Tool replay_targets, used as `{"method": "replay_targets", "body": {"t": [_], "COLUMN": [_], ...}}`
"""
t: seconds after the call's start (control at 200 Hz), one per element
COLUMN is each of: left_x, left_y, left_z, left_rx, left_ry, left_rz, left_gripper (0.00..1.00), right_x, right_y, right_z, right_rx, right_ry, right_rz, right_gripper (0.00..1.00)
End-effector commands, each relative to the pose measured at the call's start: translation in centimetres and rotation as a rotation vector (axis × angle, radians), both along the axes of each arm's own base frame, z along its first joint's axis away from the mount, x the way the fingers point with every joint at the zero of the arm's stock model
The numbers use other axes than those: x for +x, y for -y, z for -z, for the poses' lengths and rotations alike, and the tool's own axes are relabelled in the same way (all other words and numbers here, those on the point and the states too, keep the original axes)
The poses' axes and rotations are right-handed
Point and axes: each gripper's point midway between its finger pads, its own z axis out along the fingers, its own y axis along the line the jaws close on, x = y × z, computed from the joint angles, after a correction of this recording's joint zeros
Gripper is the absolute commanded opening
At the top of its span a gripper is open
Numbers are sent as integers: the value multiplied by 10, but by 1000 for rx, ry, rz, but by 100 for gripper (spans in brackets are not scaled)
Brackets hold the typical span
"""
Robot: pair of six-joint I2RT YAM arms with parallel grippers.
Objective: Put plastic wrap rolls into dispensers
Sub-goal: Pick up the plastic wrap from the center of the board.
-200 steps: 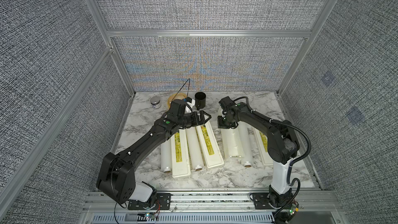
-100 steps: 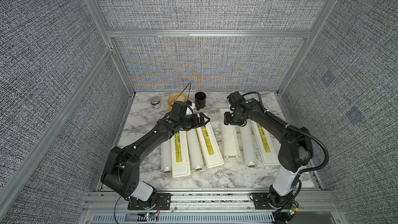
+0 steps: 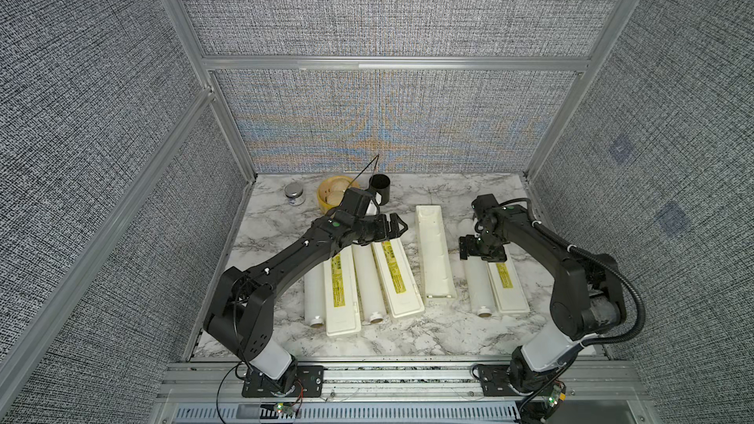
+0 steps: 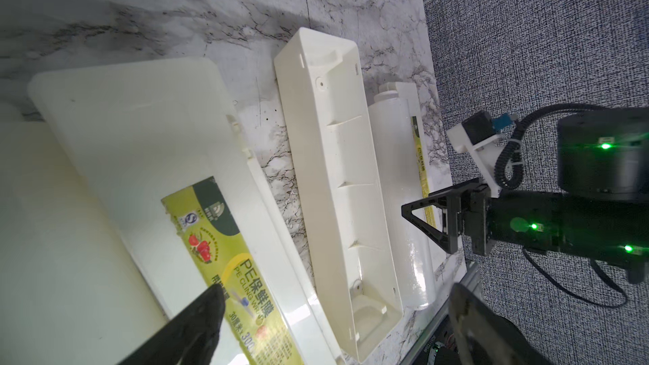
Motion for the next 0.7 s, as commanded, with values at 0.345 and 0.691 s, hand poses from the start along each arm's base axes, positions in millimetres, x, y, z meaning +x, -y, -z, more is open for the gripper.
{"method": "replay_targets", "body": {"t": [0.345, 0.691], "left_x": [-4, -8], "left_y": [-2, -12], "left_z": [-1, 0], "left_rx": [18, 67], "left_ry": [-1, 14], "left_rz": [-17, -14], "left_gripper": [98, 98], "right_x": [17, 27], "right_y": [-6, -8], "right_z": [47, -14], "right_rx": [39, 32], "right_ry": [-42, 98], "right_rz": [-4, 16], "right_gripper": [79, 62]}}
